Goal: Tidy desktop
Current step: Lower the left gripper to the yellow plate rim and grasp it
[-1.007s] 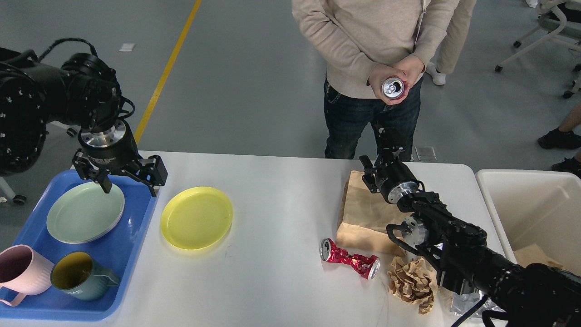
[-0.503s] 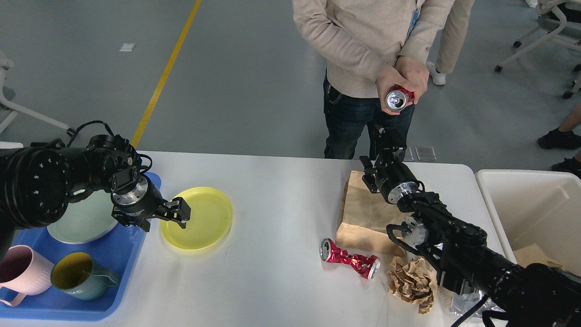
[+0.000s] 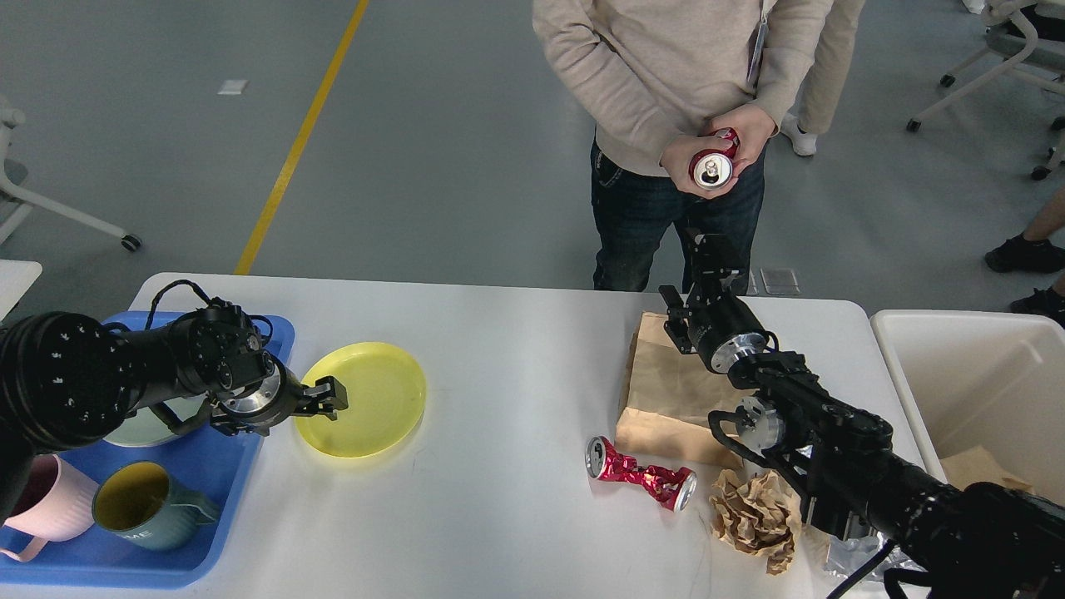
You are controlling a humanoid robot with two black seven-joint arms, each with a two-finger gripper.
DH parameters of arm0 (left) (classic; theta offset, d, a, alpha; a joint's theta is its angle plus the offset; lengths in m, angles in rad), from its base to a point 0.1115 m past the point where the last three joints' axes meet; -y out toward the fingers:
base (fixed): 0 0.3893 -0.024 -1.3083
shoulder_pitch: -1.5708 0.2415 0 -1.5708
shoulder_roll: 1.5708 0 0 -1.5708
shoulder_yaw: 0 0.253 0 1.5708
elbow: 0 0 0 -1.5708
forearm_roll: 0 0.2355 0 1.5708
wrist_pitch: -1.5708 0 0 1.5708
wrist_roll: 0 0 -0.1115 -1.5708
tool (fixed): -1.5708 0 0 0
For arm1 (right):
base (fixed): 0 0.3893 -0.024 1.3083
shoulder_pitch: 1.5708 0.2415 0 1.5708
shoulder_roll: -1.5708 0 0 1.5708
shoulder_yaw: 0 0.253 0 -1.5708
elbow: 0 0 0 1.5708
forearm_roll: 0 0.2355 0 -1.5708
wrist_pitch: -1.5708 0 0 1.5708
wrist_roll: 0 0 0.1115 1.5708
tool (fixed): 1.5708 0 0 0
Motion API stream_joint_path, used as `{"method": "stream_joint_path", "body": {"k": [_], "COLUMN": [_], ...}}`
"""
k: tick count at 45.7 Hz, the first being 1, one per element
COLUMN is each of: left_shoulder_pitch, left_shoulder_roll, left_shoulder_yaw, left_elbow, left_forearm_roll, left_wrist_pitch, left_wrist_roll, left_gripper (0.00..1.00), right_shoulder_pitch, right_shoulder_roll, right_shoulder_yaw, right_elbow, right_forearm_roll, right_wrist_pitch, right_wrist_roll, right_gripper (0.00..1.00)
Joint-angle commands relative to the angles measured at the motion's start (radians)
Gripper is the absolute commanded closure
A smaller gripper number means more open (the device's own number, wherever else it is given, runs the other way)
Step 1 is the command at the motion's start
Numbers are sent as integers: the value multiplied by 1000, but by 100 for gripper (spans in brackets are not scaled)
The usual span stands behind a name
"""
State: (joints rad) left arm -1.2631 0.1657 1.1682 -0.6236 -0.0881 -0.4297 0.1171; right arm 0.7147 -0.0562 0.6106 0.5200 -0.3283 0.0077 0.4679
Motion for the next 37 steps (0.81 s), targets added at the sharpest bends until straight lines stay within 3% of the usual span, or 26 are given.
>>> {"method": "stream_joint_path", "body": {"k": [1, 20, 37], "left_shoulder_pitch": [10, 68, 91], "left_shoulder_roll": [0, 0, 0], "left_shoulder_yaw": [-31, -65, -82], "left_elbow": [13, 41, 50], "left_forearm_roll": [1, -19, -19], "left_wrist_pitch": [0, 3, -1], "left_wrist_roll": [1, 1, 3], "left_gripper": [8, 11, 30], "right_shoulder_pitch": [0, 0, 0], "right_shoulder_roll": [-1, 1, 1], "right_shoulder_yaw": [0, 0, 0], "right_elbow": [0, 0, 0], "right_forearm_roll": [0, 0, 0], "right_wrist_pitch": [1, 0, 1], "right_wrist_roll": [0, 0, 0], "right_gripper": [0, 0, 0]}}
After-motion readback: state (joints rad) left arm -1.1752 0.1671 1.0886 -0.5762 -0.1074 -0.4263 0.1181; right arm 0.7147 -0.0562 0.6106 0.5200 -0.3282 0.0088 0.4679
